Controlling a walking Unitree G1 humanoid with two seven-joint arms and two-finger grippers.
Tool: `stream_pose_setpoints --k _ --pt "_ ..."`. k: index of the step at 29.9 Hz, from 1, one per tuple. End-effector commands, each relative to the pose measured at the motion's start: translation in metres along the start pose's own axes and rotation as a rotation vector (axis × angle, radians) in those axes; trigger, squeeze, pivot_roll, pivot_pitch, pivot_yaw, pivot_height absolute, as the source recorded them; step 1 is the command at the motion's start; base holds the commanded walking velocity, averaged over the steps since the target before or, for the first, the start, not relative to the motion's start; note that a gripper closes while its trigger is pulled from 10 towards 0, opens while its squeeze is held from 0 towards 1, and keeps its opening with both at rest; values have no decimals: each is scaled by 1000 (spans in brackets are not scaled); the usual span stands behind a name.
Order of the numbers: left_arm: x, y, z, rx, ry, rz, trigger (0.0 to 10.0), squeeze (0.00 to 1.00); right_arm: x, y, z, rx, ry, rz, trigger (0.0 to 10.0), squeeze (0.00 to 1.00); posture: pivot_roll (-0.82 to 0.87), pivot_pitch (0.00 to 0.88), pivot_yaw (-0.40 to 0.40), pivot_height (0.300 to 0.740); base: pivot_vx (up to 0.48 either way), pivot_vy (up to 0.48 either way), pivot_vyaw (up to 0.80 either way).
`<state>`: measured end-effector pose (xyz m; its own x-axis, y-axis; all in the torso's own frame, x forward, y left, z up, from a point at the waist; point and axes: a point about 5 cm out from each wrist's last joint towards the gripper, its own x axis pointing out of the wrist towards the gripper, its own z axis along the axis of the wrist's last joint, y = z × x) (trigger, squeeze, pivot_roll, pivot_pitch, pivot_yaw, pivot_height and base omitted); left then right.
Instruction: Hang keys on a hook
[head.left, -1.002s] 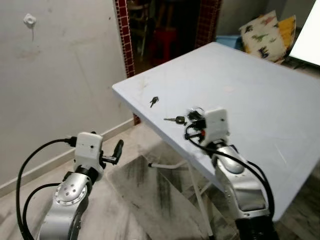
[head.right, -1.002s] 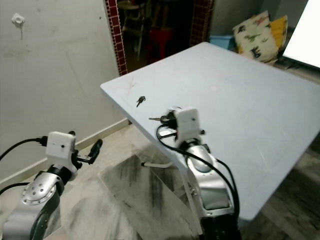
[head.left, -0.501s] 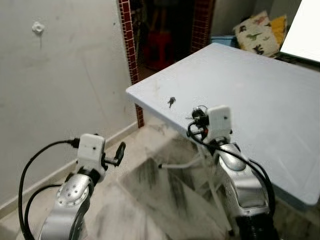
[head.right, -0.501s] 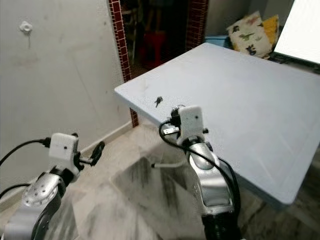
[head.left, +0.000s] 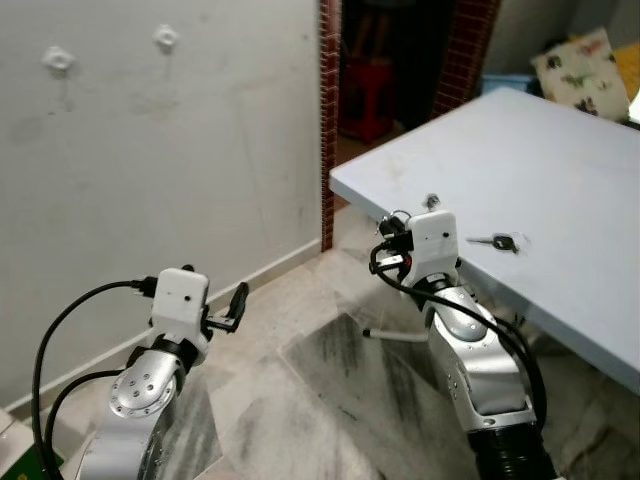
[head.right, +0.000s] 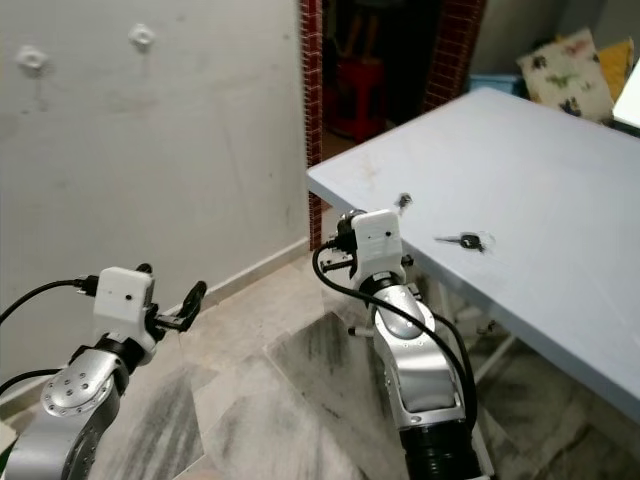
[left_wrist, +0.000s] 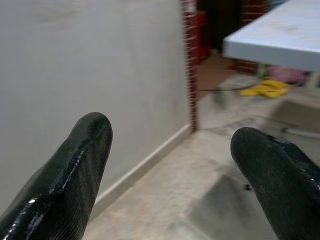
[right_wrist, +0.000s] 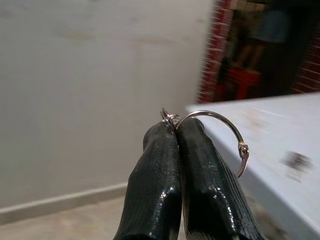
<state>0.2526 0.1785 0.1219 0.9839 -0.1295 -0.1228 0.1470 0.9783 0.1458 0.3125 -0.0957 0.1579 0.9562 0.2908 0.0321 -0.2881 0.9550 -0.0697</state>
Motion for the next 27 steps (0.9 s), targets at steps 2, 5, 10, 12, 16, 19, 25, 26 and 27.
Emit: stream_pose_setpoints --k 2,5,10,12,16,19,25,26,27 --pt "2 1 8 25 -51 29 10000 0 2 1 4 -10 -13 6 10000 0 121 2 24 740 0 0 800" --pt "3 5 9 41 -75 63 10000 0 2 1 4 -9 -12 6 10000 0 120 3 22 740 0 0 800" --pt "3 6 8 0 -54 39 10000 0 2 1 4 -7 -13 8 10000 0 119 7 23 740 0 0 751" --pt "3 6 7 -2 -52 42 10000 0 2 1 4 -5 -15 8 10000 0 119 7 23 740 0 0 253" --pt "2 5 6 -10 -55 41 10000 0 2 2 4 -2 -17 9 10000 0 120 7 23 740 0 0 0" --pt "1 3 7 -18 -60 31 10000 0 1 2 5 -1 -21 13 10000 0 121 7 23 740 0 0 0" --pt "1 6 7 -35 -72 22 10000 0 2 5 8 -8 -41 29 10000 0 133 0 21 740 91 92 0" --pt "1 6 7 -35 -72 22 10000 0 2 5 8 -8 -41 29 10000 0 133 0 21 740 292 300 0" --pt "1 6 8 -36 -74 23 10000 0 2 6 9 -12 -46 36 10000 0 133 0 21 740 307 315 0"
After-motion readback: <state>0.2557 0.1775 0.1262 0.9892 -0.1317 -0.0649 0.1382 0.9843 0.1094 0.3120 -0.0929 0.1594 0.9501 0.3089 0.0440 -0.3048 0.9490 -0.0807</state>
